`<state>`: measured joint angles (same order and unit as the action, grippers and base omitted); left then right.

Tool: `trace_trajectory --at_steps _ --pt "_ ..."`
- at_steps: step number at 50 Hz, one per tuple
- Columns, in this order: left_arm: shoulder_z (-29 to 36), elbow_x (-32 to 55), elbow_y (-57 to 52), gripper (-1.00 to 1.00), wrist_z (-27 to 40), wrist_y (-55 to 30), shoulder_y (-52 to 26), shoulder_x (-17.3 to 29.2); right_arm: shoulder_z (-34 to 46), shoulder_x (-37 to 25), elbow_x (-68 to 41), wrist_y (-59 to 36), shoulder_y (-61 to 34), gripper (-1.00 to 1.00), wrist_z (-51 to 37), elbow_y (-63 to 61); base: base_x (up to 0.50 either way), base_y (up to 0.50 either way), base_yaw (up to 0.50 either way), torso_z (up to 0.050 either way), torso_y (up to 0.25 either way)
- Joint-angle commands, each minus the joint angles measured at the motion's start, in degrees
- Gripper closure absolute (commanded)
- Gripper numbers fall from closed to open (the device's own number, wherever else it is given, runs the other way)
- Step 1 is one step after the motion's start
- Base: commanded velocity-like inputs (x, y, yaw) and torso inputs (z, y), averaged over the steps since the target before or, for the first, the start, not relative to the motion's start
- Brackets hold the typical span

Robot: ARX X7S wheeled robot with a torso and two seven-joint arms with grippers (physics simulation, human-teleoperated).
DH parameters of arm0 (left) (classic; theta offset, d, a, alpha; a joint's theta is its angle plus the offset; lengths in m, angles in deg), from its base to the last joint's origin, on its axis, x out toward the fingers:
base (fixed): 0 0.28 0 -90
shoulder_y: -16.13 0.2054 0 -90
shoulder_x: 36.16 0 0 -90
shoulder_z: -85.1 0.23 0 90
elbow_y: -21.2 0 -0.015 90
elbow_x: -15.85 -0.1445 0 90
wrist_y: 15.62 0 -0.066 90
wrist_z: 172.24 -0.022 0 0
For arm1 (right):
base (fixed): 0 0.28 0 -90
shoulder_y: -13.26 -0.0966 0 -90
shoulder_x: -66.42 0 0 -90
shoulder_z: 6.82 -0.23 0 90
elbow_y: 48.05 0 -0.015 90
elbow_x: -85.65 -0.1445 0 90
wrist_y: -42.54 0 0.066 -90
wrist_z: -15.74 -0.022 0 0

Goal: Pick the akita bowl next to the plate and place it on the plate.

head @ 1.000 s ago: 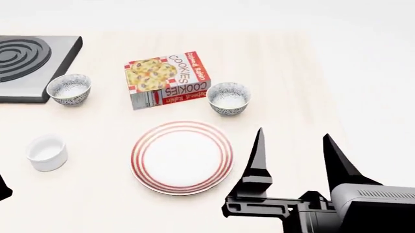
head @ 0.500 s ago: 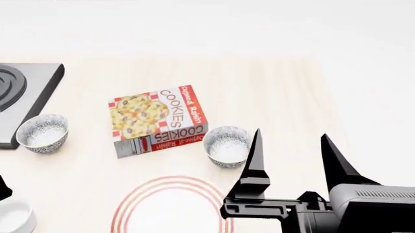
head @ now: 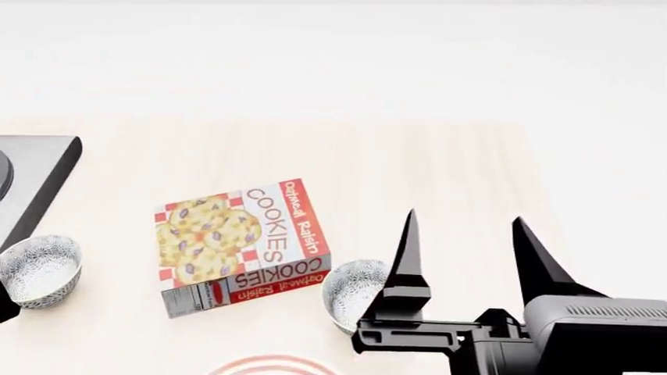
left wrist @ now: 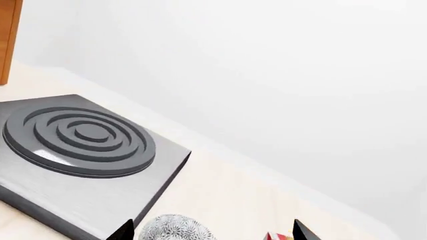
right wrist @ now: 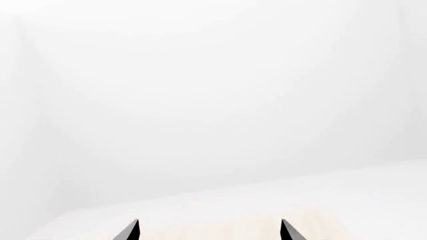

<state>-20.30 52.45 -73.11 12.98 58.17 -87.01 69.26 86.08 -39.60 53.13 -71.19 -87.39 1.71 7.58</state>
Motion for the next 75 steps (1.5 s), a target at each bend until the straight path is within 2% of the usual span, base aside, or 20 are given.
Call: trace_trajectory --at_steps 1,9,17,28,46,60,75 --pt "0.2 0.2 0.2 -1.0 0.3 0.0 -0.2 0.3 0.8 0.2 0.4 -0.2 -0.7 -1.0 -0.4 1.6 0.0 0.0 0.0 0.0 0.0" --pt "0.3 0.4 -0.5 -1.0 0.8 -0.1 0.2 0.3 2.7 -0.2 1.7 -3.4 -4.1 -1.0 -1.1 7.4 0.0 0.0 0.0 0.0 0.0" --pt "0.4 0.5 -0.7 -1.0 1.0 0.0 0.5 0.4 5.2 -1.4 1.9 -13.4 -12.2 -1.0 -4.2 12.4 0.0 0.0 0.0 0.0 0.0" --pt "0.6 0.6 -0.3 -1.0 1.0 0.3 0.4 0.5 10.5 -1.5 3.9 -20.3 -22.3 -1.0 -3.2 23.7 0.0 0.0 0.0 0.0 0.0" --pt "1.0 0.7 0.1 -1.0 1.0 0.7 0.3 0.8 13.4 0.9 2.9 -29.5 -36.4 -1.0 0.3 43.4 0.0 0.0 0.0 0.0 0.0" --pt "1.2 0.9 0.2 -1.0 1.1 0.8 0.3 1.0 15.1 3.2 2.9 -30.7 -44.1 -1.0 4.3 57.9 0.0 0.0 0.0 0.0 0.0" --pt "1.3 1.1 0.5 -1.0 1.2 1.2 0.3 1.1 16.8 5.7 4.1 -27.6 -50.0 -1.0 8.8 72.9 0.0 0.0 0.0 0.0 0.0"
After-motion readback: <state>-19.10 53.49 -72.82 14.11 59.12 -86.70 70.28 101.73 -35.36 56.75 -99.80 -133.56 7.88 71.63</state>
